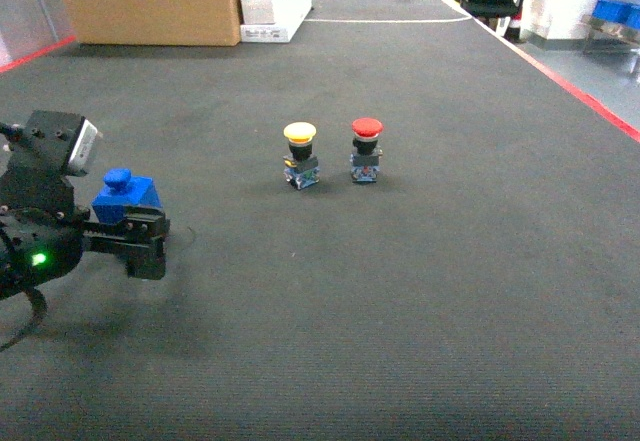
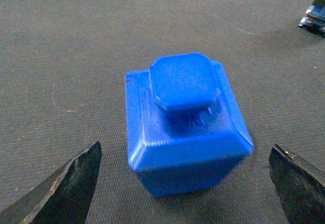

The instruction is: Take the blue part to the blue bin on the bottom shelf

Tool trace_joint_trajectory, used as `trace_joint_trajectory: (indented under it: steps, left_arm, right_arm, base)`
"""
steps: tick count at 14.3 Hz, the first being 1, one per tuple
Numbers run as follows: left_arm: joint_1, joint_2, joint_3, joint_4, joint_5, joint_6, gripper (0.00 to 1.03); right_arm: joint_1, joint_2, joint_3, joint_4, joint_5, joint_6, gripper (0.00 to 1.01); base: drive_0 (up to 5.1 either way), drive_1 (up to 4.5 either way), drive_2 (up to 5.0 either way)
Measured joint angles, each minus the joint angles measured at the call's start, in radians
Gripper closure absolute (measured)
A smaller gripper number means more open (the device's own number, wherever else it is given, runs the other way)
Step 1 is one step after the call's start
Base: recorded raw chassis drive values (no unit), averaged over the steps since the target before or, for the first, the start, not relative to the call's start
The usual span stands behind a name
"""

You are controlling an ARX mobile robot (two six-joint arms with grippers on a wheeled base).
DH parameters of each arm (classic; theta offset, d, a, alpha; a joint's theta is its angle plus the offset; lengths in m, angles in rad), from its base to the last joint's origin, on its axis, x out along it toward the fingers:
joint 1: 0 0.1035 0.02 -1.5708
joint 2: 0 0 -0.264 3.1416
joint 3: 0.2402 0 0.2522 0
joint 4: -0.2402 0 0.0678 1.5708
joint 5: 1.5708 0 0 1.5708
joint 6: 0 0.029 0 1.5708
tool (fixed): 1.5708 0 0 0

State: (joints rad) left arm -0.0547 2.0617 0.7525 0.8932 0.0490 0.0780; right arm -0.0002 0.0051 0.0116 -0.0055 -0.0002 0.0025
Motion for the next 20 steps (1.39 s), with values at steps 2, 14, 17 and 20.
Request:
trace_joint_trajectory:
  steps: [2,14,17,20]
  left_arm:
    - [0.015,0.098,0.097,0.035,0.024,0.009,0.05]
    - [0.030,-0.284,-0.245,0.116,0.003,-0.024,0.59]
    - [0.000,-0.652,-0.445,-0.082,-0.045,-0.016,0.59]
    - [-0.064,-1.275,-0.455,-0.555,-0.151,-0.003,0.59]
  right_arm:
    - [0.000,0.000,0.000,0.000,0.000,0.000,0.03]
    - [0.000,0.000,0.000,0.000,0.000,0.000,0.03]
    - [0.000,0.000,0.000,0.000,0.000,0.000,0.03]
    - [0.000,0.000,0.000,0.000,0.000,0.000,0.03]
  base:
    - [0.0,0.00,0.0]
    - [0.0,0.00,0.0]
    - [0.0,0.00,0.0]
    - [0.0,0.00,0.0]
